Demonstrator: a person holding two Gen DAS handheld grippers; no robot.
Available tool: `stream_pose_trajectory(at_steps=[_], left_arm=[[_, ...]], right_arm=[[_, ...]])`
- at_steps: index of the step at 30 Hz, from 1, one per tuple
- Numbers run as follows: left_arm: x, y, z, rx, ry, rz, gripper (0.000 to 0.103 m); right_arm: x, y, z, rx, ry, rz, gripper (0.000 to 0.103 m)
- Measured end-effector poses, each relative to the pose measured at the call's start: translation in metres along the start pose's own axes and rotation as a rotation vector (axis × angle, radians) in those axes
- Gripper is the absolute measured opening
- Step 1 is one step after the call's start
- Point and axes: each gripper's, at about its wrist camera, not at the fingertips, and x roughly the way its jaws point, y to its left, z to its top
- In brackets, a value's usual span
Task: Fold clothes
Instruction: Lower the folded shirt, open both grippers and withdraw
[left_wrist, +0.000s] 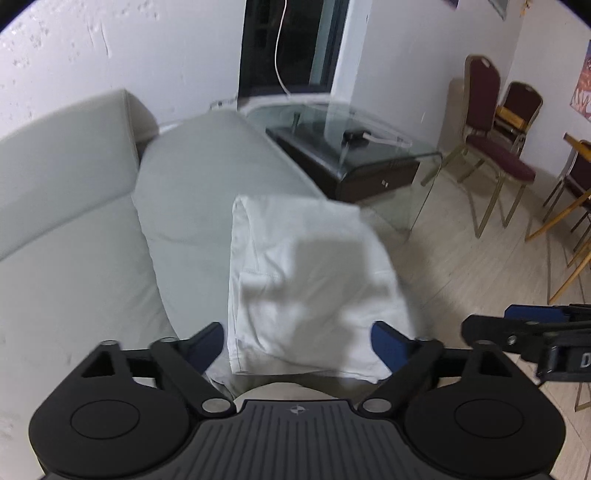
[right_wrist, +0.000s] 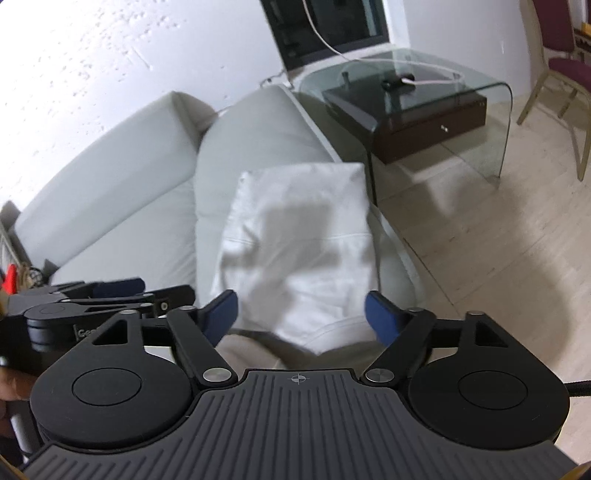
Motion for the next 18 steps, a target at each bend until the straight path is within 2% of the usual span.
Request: stream_pose_trajectory(at_steps=[3, 11, 18], left_arm=[[-0.021, -0.005, -0.004, -0.03, -0.017, 0.004, 0.101], [-0.032, -0.013, -0.011, -0.041, -0.012, -0.01, 0.101], [-0.033, -0.016, -0.016, -0.048, -0.001, 0.001, 0.101]], right_arm=[[-0.019, 0.013, 0.0, -0.025, 0.002, -0.02, 0.084], [-0.056, 0.033, -0.004, -0.085, -0.008, -0.077, 0.085], [-0.065, 0.041, -0.008, -0.124, -0.005, -0.117, 0.086]])
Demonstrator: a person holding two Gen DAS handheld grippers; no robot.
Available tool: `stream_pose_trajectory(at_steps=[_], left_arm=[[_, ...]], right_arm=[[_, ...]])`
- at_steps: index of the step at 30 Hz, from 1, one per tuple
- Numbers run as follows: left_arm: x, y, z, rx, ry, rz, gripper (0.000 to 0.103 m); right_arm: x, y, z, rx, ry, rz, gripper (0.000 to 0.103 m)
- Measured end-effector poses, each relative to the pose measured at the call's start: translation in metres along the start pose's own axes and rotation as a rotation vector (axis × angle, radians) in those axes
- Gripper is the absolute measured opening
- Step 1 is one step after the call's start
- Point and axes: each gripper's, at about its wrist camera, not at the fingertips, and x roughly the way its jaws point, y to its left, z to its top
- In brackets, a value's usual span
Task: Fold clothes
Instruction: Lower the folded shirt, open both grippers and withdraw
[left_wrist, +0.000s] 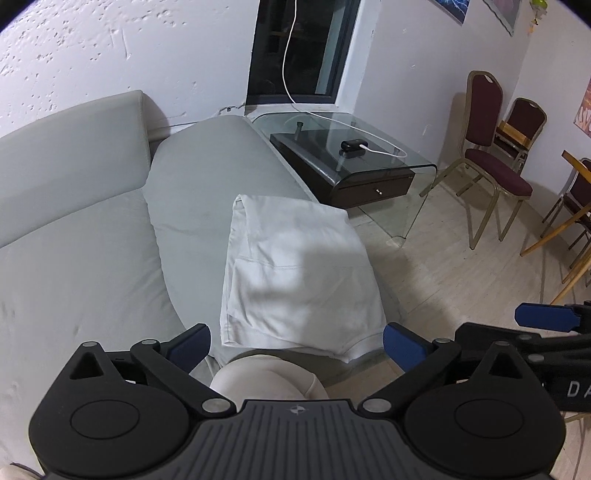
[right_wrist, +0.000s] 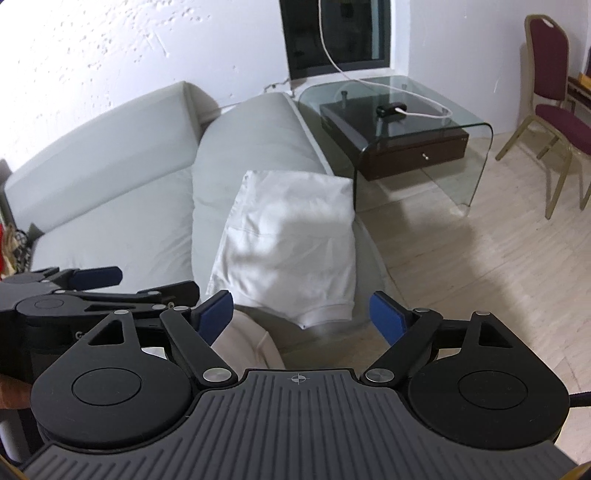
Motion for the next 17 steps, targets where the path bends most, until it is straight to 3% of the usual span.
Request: stream_pose_trajectory(at_steps=[17], left_arm=[[0.014, 0.001, -0.005, -0.025, 0.008, -0.009, 0.101]], right_arm=[[0.012, -0.004, -0.006, 0.017, 0.025, -0.021, 0.087]])
